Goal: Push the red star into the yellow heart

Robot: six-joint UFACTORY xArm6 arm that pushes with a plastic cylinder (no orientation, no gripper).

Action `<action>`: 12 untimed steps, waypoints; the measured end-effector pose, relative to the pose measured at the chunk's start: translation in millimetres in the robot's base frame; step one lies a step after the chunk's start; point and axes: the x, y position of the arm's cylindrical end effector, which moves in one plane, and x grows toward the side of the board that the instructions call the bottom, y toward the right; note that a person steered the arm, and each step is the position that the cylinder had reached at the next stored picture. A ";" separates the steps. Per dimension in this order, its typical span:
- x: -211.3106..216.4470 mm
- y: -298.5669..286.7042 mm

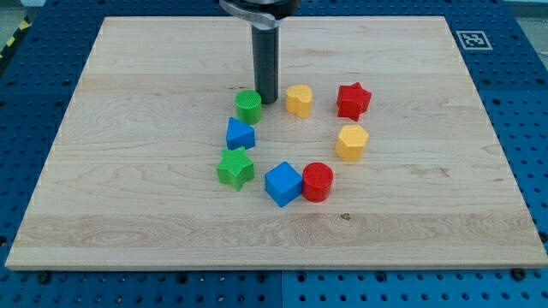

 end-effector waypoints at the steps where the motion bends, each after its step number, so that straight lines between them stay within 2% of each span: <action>1: 2.6 0.0; 3: -45.1 19.8; 6: -43.5 119.8; 7: -41.9 175.4; 8: -33.1 198.6; 10: 7.2 195.8; 12: 9.4 179.9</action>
